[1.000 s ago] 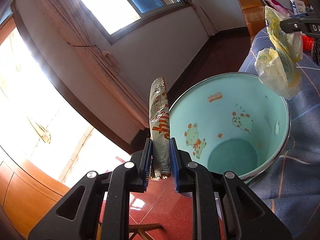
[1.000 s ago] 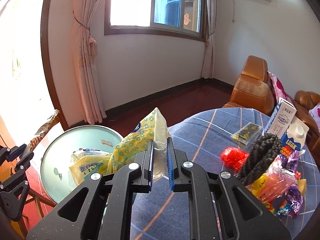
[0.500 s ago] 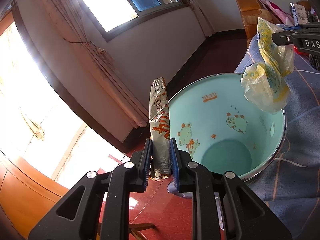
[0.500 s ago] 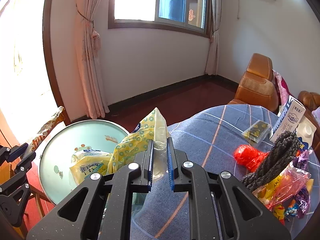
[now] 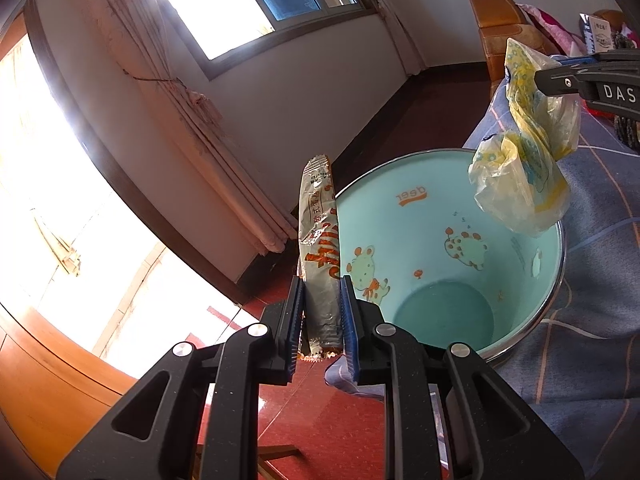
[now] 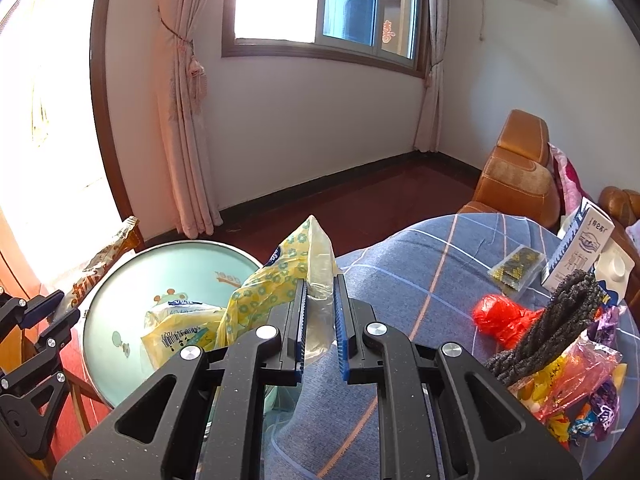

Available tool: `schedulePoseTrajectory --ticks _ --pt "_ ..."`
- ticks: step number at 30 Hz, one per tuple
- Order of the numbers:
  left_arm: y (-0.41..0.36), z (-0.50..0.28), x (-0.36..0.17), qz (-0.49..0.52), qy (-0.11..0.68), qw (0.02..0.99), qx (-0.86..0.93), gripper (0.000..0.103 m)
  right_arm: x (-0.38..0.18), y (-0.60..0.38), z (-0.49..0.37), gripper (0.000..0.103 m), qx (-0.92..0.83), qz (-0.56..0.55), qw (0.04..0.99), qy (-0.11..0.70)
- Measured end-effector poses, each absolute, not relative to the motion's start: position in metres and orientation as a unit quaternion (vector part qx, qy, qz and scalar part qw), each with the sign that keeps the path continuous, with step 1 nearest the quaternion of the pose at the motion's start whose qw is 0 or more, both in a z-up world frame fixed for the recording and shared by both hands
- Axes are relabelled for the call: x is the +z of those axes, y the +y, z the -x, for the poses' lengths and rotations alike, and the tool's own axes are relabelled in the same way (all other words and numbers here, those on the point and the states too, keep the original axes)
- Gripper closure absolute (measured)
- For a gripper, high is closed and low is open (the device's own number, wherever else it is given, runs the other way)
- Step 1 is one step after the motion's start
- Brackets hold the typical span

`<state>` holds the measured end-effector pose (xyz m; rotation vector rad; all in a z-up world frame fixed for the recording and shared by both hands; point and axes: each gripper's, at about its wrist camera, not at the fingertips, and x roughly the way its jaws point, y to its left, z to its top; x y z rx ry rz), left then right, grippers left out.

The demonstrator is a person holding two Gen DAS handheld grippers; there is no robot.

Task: Collect trash
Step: 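Hold the wrapper over the bin with the left tool while the right tool brings the yellow bag over it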

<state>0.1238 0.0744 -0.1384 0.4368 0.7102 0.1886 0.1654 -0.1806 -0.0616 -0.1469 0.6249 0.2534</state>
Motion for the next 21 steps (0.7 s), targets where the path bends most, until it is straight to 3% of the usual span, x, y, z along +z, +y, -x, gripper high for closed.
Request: schedulePoseTrajectory --ticks 21 --pt "0.0746 -0.1219 -0.1363 -0.205 0.341 0.915 0.073 0.082 -0.0607 -0.1741 -0.1634 0.088 0.134 0.075 0.938 0.311"
